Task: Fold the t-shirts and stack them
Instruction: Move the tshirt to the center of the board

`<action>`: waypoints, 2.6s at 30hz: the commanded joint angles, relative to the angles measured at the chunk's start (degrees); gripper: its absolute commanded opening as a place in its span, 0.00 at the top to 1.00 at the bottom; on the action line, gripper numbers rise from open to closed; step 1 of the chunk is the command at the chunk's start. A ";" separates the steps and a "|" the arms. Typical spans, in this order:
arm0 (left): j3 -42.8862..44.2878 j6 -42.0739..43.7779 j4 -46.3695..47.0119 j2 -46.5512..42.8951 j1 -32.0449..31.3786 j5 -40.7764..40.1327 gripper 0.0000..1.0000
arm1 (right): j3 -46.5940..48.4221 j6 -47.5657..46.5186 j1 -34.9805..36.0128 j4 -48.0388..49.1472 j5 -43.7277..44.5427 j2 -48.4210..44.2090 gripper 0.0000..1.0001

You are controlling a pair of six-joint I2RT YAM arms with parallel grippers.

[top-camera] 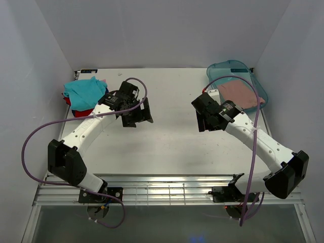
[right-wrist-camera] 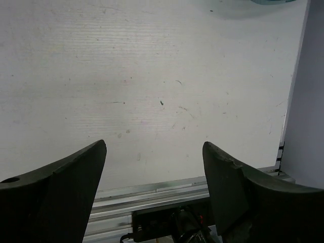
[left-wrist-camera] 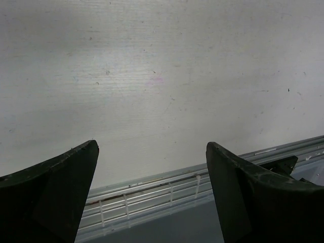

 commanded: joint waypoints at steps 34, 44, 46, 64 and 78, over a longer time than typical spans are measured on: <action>-18.57 5.14 10.38 -12.13 -0.16 8.39 0.02 | 32.91 -20.68 -43.71 23.40 -13.62 48.72 0.04; -17.42 4.88 9.24 -12.21 -0.24 7.69 0.02 | 28.52 -20.50 -43.80 22.17 -19.16 52.42 0.06; -17.69 4.88 8.89 -12.83 -0.24 7.52 0.02 | 27.64 -20.50 -43.80 21.73 -19.86 52.95 0.09; -19.45 5.49 6.87 -18.37 -0.16 2.95 0.02 | 30.86 -20.06 -41.70 15.59 -23.02 29.77 0.92; -20.06 2.68 8.45 -21.79 -0.16 1.01 0.02 | 44.16 -11.91 -22.98 6.52 -40.14 11.21 0.92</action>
